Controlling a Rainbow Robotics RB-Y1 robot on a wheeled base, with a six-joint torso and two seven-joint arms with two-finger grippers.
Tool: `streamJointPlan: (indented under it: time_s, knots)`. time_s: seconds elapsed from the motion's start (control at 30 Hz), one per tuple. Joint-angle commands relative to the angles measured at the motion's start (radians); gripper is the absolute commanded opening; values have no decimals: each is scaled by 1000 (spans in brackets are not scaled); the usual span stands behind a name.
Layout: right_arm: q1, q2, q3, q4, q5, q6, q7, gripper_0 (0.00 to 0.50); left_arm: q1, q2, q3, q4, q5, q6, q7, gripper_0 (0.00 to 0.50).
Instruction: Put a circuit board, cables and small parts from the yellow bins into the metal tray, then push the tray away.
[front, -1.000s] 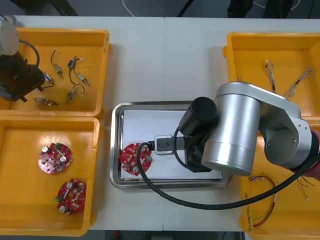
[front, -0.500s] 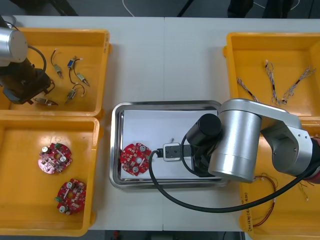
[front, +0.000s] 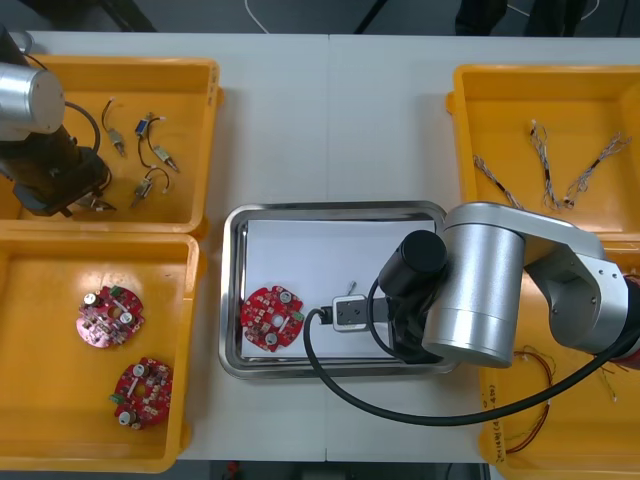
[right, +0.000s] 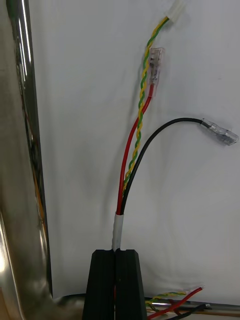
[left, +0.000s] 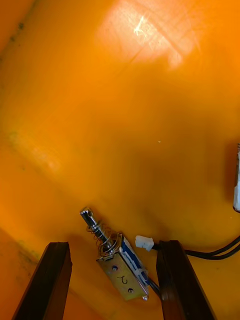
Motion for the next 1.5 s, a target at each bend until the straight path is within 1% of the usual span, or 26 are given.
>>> streamJointPlan:
  time_s: [0.03, 0.07, 0.1, 0.13, 0.2, 0.23, 0.3, 0.33, 0.4, 0.67, 0.83, 0.97, 1.2, 1.33, 1.5]
  knots:
    - [14, -21, 13, -7, -10, 7, -42, 0, -48, -18, -10, -3, 14, -8, -64, 458]
    - [14, -19, 13, -8, -10, 7, -43, 0, -48, -18, -10, -3, 14, -8, -64, 340]
    - [16, -21, 13, -8, -10, 7, -43, 0, -48, -18, -11, -3, 17, -8, -64, 188]
    - [16, -21, 13, -8, -12, 8, -45, 0, -48, -18, -11, -3, 17, -8, -64, 5]
    - [14, -21, 13, -8, -10, 10, -46, 0, -48, -19, -11, -3, 18, -8, -64, 1]
    - [16, -21, 12, -8, -9, 11, -45, 58, -48, -21, -10, -3, 18, -8, -64, 0]
    - [14, -21, 13, -8, -7, 13, -45, 269, -48, -21, -11, -3, 18, -8, -64, 0]
    - [14, -21, 12, -8, -6, 13, -46, 410, -48, -19, -10, -3, 20, -8, -64, 0]
    - [14, -21, 12, -8, -6, 13, -46, 500, -48, -19, -10, -3, 23, -8, -64, 0]
    - [14, -21, 0, -37, -4, 23, -57, 500, -48, -19, -8, -4, 26, -8, -64, 0]
    - [14, -19, -7, -62, -4, 62, -75, 500, -48, -19, 22, -26, 14, -7, -64, 1]
    - [14, -10, -17, -89, -4, 112, -89, 500, -57, -19, 68, -52, -9, 32, -69, 0]
    - [14, 2, -22, -97, -4, 117, -105, 500, -71, -19, 111, -119, -43, 113, -64, 1]
    - [14, 12, -26, -97, -4, 120, -114, 500, -71, -18, 122, -168, -57, 142, -61, 1]
    - [14, 21, -71, -116, -4, 134, -118, 500, -71, -16, 145, -234, -60, 184, -61, 1]
